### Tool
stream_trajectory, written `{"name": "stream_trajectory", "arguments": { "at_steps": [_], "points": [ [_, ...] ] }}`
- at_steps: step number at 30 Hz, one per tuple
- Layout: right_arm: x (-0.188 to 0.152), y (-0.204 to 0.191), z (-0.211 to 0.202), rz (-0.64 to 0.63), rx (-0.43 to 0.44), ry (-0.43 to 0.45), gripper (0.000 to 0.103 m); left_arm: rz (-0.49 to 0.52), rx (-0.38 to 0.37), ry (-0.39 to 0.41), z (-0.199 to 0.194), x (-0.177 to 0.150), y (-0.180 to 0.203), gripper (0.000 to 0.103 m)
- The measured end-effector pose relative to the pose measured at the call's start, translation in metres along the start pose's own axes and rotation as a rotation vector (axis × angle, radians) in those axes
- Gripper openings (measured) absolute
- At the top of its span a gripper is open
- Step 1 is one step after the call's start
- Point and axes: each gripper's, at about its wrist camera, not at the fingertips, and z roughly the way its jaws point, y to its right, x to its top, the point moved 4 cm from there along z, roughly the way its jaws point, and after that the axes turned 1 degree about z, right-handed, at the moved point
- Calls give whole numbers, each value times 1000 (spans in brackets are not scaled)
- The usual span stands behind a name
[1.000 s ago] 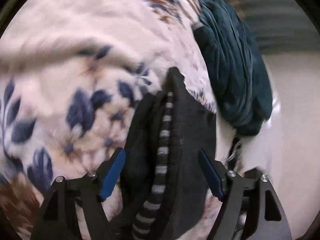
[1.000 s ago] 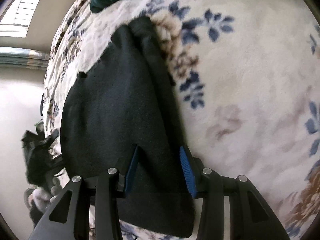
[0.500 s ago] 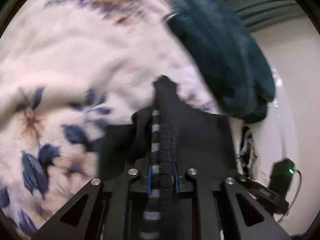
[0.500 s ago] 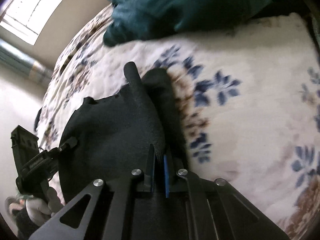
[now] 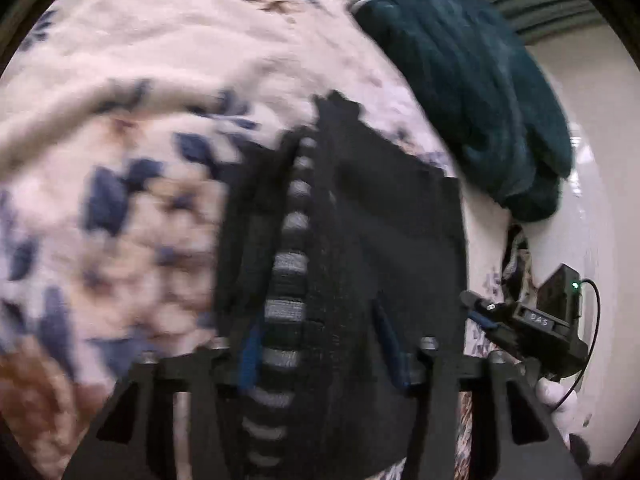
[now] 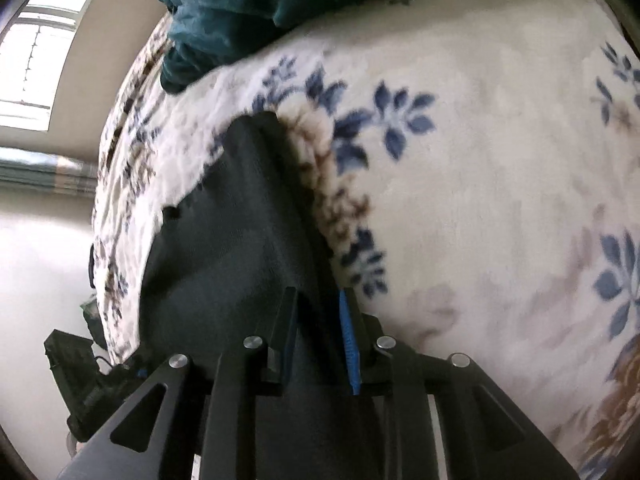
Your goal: Fold small clothes
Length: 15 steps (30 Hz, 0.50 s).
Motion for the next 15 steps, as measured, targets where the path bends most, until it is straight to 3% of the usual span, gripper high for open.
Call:
{"name": "stream_trajectory", "arguments": {
  "at_steps": [1,3,4,5,7,8,11,12,15],
  "points": [
    [-4,-1,3,-7,-5,-7,22,-59,-139,-6,4,0,0,16],
    [-11,-4,7,-6,-1,-18,22,-161,-323,9,1,2,-6,16],
    [-12,-5,7,-8,5,-15,22,-255,-469,-2,4,2,-18,16],
    [-13,-7,7,-12,5,-11,22,-318,-505,-8,7,1,-31,16],
    [-14,-9,7,-21,8,-14,22,-400,-419,-16,12,-4,-68,17],
    [-14,-8,7,-22,9,-17,22,-407,-417,-21,10,-4,-73,18],
    [-13,-10,4,-29,0,-26,22,-322,-312,-19,-11,3,-61,26],
    [-12,-13,2,-42,-8,-22,22,-272,-239,-8,-19,7,-54,34],
    [-11,-18,-3,-71,-9,-17,22,-199,-172,32,-27,20,-38,62]
  ]
}}
